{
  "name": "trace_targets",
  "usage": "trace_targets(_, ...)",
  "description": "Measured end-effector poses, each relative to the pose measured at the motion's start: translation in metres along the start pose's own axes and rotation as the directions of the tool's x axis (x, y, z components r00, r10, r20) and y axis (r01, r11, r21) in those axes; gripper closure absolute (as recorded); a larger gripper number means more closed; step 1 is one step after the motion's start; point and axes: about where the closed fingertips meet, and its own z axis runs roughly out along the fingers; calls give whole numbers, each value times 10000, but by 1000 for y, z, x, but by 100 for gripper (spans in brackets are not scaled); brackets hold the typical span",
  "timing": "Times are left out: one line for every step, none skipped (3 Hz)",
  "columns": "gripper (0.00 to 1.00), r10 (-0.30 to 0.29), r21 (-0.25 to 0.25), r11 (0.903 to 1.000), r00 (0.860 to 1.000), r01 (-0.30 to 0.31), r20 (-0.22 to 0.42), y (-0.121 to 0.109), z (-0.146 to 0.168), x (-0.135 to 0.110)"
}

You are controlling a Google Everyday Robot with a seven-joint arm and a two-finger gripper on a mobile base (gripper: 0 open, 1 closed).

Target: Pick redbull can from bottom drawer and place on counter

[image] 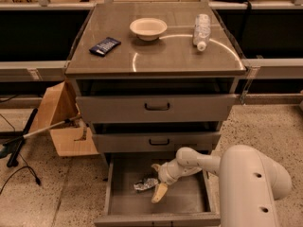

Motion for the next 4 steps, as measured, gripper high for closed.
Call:
trace_targets(0, 173, 526, 9985, 9999, -173, 11, -9, 11, 7)
trace_targets(0, 658, 1035, 9925, 9978, -651, -35, -34, 28, 26)
trace_targets(0, 657, 1038, 9925, 9978, -649, -35, -33, 28, 26)
trace_targets(0, 446, 1398, 9892, 9990, -436, -35, -30, 30, 27)
